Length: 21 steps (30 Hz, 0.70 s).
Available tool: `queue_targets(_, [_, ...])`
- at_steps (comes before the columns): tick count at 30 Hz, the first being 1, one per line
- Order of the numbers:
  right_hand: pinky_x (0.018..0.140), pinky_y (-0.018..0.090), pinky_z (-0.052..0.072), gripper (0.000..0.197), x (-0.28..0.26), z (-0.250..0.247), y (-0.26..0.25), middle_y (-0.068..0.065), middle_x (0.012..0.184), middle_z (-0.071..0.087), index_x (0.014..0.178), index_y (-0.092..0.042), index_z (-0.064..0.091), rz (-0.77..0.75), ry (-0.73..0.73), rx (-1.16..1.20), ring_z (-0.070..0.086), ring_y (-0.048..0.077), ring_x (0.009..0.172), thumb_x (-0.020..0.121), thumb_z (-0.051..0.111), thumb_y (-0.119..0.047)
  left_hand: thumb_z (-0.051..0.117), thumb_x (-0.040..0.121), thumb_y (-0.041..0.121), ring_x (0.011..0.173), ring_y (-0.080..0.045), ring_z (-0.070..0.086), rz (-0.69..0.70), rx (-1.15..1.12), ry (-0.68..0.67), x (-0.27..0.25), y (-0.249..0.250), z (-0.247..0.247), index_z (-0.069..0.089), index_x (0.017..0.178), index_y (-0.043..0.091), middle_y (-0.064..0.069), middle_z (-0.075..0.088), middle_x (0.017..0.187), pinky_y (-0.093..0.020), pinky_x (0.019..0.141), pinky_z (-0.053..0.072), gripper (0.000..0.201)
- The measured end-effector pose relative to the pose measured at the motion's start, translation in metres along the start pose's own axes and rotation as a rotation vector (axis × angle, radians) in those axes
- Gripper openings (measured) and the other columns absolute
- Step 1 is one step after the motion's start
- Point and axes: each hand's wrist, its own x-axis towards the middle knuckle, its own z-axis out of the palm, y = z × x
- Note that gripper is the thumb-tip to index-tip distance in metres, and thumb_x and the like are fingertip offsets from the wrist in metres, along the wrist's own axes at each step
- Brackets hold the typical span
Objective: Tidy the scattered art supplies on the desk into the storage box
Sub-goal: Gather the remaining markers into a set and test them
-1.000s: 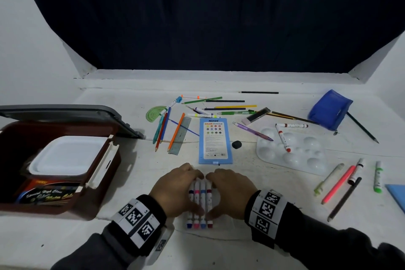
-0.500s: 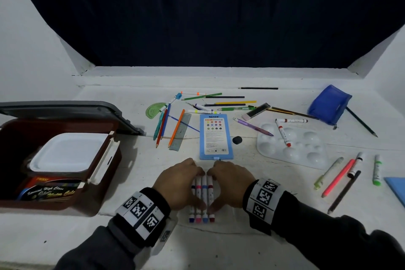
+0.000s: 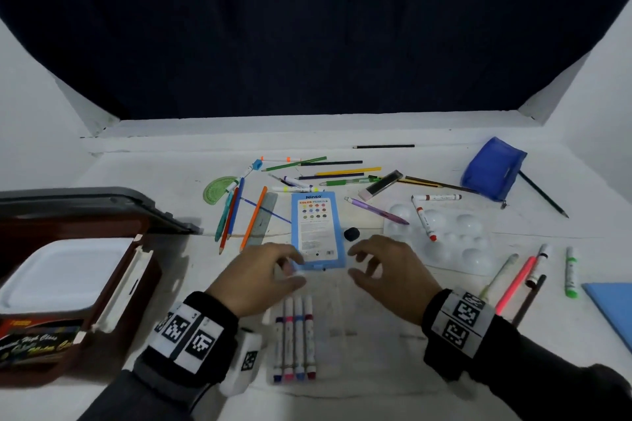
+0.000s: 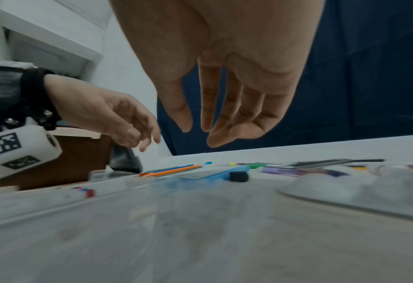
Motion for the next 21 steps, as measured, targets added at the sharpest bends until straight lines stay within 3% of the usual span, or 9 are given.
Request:
queue_targets(3, [0.077, 0.023, 0.053, 0.016, 0.018, -0.024, 0.027, -0.012, 0.097, 0.061, 0.104, -0.029, 0.064, 0.078, 0.101, -0.017, 0.058, 0.003, 0.079, 0.088, 0.066, -0.03, 0.074, 0.086, 0.034, 0.063, 0.0, 0.056, 0.023, -0.121, 0.2, 0.031, -0.001, -0.018, 0.064, 0.102, 0.038, 0.011, 0.064, 0.086, -0.015, 0.061, 0.041, 0.019])
queue_targets(7, [0.078, 0.028, 0.051, 0.01, 0.049, -0.055, 0.07, -0.006, 0.092, 0.067, 0.095, -0.023, 0.068, 0.198, 0.194, -0.096, 0.061, 0.014, 0.082, 0.085, 0.066, -0.023, 0.071, 0.087, 0.026, 0.076, -0.009, 0.056, -0.001, -0.101, 0.383, 0.09, -0.013, -0.036, 0.061, 0.11, 0.034, 0.005, 0.059, 0.097, -0.027, 0.068, 0.043, 0.026])
queue_targets(11, [0.074, 0.029, 0.055, 0.015, 0.075, -0.077, 0.11, -0.003, 0.092, 0.069, 0.099, -0.025, 0.066, 0.366, 0.121, -0.081, 0.063, 0.015, 0.078, 0.084, 0.066, -0.023, 0.066, 0.092, 0.019, 0.086, -0.016, 0.057, -0.09, -0.03, 0.276, 0.148, -0.034, -0.041, 0.062, 0.108, 0.025, 0.0, 0.062, 0.107, -0.026, 0.071, 0.041, 0.018])
queue_targets(15, [0.083, 0.029, 0.052, 0.031, 0.095, -0.082, 0.134, 0.0, 0.106, 0.067, 0.112, -0.025, 0.062, 0.403, -0.044, -0.139, 0.062, 0.017, 0.089, 0.083, 0.069, -0.035, 0.061, 0.09, 0.017, 0.096, -0.016, 0.055, -0.213, 0.114, 0.101, 0.184, -0.051, -0.039, 0.061, 0.107, 0.03, 0.0, 0.063, 0.121, -0.024, 0.078, 0.04, 0.021])
queue_targets(18, [0.087, 0.029, 0.051, 0.048, 0.106, -0.082, 0.143, 0.002, 0.116, 0.063, 0.123, -0.023, 0.057, 0.398, -0.135, -0.189, 0.06, 0.017, 0.097, 0.081, 0.072, -0.039, 0.059, 0.088, 0.022, 0.112, -0.021, 0.058, -0.264, 0.281, 0.013, 0.198, -0.056, -0.038, 0.062, 0.112, 0.032, 0.002, 0.062, 0.127, -0.036, 0.097, 0.047, 0.026])
queue_targets(21, [0.091, 0.031, 0.05, 0.061, 0.115, -0.08, 0.144, 0.003, 0.122, 0.06, 0.131, -0.022, 0.053, 0.372, -0.21, -0.256, 0.059, 0.02, 0.106, 0.077, 0.078, -0.033, 0.057, 0.086, 0.026, 0.111, -0.022, 0.058, -0.275, 0.389, -0.001, 0.204, -0.059, -0.036, 0.057, 0.093, 0.04, 0.006, 0.064, 0.116, -0.047, 0.103, 0.042, 0.016])
